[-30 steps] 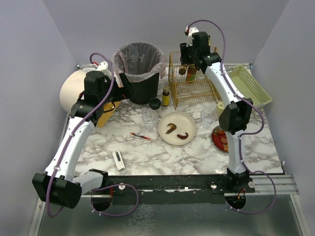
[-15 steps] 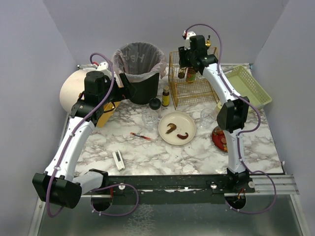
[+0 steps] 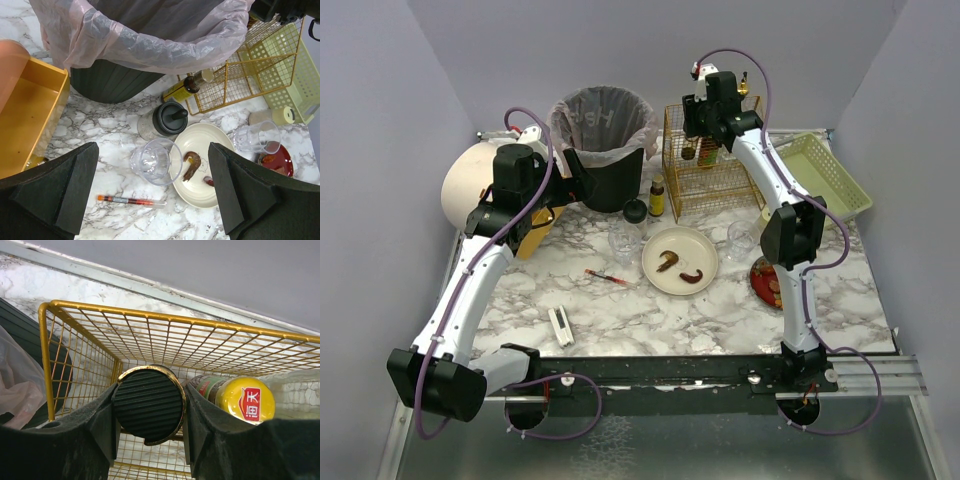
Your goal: Clear the kitchen counter
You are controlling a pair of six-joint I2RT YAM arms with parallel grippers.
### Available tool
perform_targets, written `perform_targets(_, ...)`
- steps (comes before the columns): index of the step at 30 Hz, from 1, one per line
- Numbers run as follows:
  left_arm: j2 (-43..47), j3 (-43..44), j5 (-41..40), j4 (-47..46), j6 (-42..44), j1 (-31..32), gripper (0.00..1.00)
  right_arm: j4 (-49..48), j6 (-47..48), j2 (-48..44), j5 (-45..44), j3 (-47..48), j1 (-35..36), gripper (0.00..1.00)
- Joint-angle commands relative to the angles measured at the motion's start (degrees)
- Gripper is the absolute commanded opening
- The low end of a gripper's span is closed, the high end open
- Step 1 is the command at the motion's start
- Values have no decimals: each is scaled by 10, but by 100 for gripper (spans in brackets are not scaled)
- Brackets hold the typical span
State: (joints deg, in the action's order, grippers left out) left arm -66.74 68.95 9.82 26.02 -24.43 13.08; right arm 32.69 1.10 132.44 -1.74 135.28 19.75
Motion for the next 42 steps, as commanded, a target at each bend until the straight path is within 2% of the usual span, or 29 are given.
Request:
perform_targets(1,-2,1,3,-6,-1,-4,99,-4,5,10,14,11,-3,45)
perform_targets(7,0,-1,-1,-6,-1,-4,99,-6,6,-1,13,8,-3,60)
perform_targets(11,0,-2,2,-10,-2,-4,99,-12,5,-15,13,8,-3,67)
perform_targets(17,1,-2,6,-11,-1,-4,99,-15,6,-52,34,8,-3,69)
perform_targets(27,-1,10,4,-16,10,-4,99,-44,18,-173,44,-62,-2,69)
perform_targets(32,8,13,-10,-31,8,-4,99,-39,1,-241,27,-150,0,69)
perform_targets(36,17,18,-19,-37,21,-4,99,-79,-31,-315,31,-275,8,70)
perform_targets(42,23,25,-7,-37,41,-4,99,-111,-73,-387,31,-405,48,71)
